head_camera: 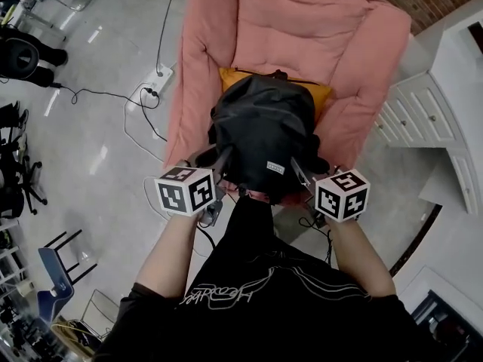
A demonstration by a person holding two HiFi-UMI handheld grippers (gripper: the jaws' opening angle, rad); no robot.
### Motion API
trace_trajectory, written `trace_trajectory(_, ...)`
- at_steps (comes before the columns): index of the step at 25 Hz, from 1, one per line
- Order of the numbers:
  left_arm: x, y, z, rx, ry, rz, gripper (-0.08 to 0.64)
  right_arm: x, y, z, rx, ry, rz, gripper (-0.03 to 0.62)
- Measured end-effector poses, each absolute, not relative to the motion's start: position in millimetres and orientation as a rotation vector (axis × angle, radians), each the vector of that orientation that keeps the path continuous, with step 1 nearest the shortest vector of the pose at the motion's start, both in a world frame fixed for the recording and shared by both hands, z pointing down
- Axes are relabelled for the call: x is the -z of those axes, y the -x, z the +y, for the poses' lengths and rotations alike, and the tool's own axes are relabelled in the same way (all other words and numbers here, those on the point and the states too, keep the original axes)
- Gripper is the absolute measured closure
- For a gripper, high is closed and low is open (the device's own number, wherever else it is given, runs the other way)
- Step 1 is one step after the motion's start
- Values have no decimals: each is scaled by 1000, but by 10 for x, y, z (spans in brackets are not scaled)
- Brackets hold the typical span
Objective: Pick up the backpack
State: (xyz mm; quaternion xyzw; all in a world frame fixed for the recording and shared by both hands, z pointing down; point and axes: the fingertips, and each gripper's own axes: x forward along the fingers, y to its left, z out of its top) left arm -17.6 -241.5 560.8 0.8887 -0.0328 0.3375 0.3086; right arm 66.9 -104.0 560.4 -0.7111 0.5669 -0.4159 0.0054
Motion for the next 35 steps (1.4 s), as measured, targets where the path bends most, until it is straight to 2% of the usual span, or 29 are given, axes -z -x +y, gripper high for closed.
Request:
trace_trajectory(20,-4110,858,-1215,-722,-2479,-69,503,-4151,-142,55,1003,2233,1951,540)
trace_trajectory(35,-3474,1403,-625,-611,-2552,-33,505,-3491,380,648,834,2243,1943,540)
